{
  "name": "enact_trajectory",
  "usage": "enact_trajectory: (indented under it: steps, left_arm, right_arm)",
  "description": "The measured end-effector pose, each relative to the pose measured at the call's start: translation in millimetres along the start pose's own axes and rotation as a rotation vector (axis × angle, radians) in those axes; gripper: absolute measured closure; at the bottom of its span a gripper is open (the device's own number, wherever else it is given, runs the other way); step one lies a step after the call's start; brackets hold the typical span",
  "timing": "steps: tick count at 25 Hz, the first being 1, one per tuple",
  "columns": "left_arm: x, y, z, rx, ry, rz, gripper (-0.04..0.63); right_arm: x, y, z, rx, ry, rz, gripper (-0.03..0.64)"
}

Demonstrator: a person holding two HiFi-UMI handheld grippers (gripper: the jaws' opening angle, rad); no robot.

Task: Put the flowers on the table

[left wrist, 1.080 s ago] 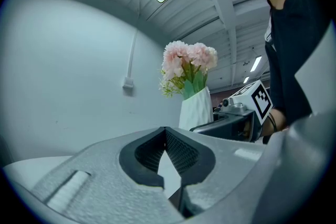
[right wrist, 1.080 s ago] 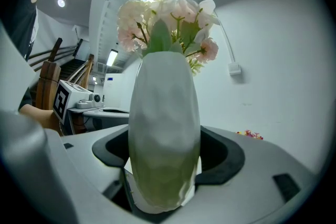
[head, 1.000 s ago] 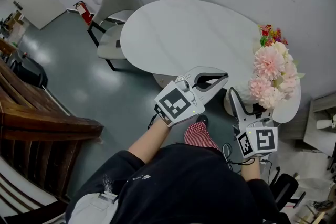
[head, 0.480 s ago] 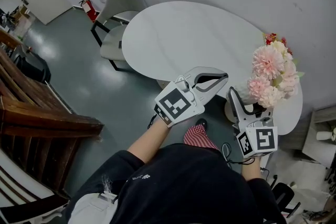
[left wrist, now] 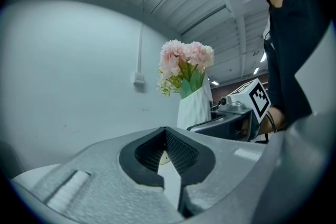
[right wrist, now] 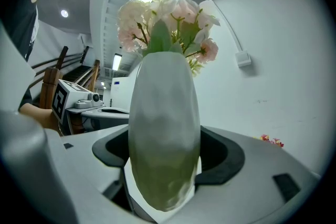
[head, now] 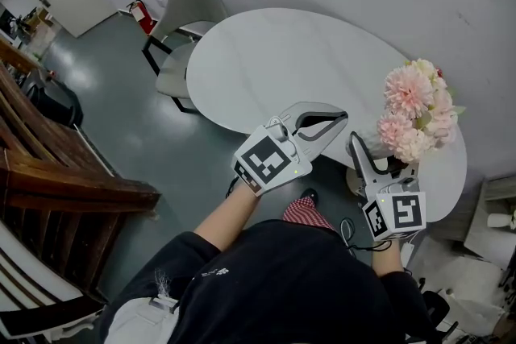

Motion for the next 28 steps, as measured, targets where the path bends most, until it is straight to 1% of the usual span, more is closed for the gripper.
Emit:
enact_trajectory:
  steps: [4, 8, 13, 19, 28]
  left_arm:
    - [-2.3, -4.9, -1.6, 0.005, -0.012, 0.007, 0.598]
    - [1.8, -10.3, -9.9, 0.005, -0.004, 0.004, 0.598]
    - [6.7, 2.0, -2.4, -0.014, 0.011, -0.003, 0.598]
    - [2.4, -1.3, -1.6, -0.012, 0.010, -0.005, 0.598]
    - [5.3, 0.1, 0.3, 0.016, -0.005, -0.003, 0.598]
  right_arm:
    - [-1.0, -2.6, 4.0, 0.003, 0.010, 0.013, 0.245]
    - [1.6, -10.6, 9.8, 0.008, -0.002, 0.005, 0.245]
    - [5.6, 0.8, -5.8, -0.018, -0.022, -0.018, 0.245]
    - [1.5, 0.9, -3.3, -0.017, -0.022, -0.018, 0.245]
    - [0.8, 0.3, -3.5, 0.010, -0.027, -0.012, 0.245]
Point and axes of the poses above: the fingertips, and each gripper's own axes: y backward along the fingers, z to its right, x out of its top, the point moved 1 cm from there along y, backward along the fingers, and after that the axes turned 3 degrees about y, right-handed, at the moved point
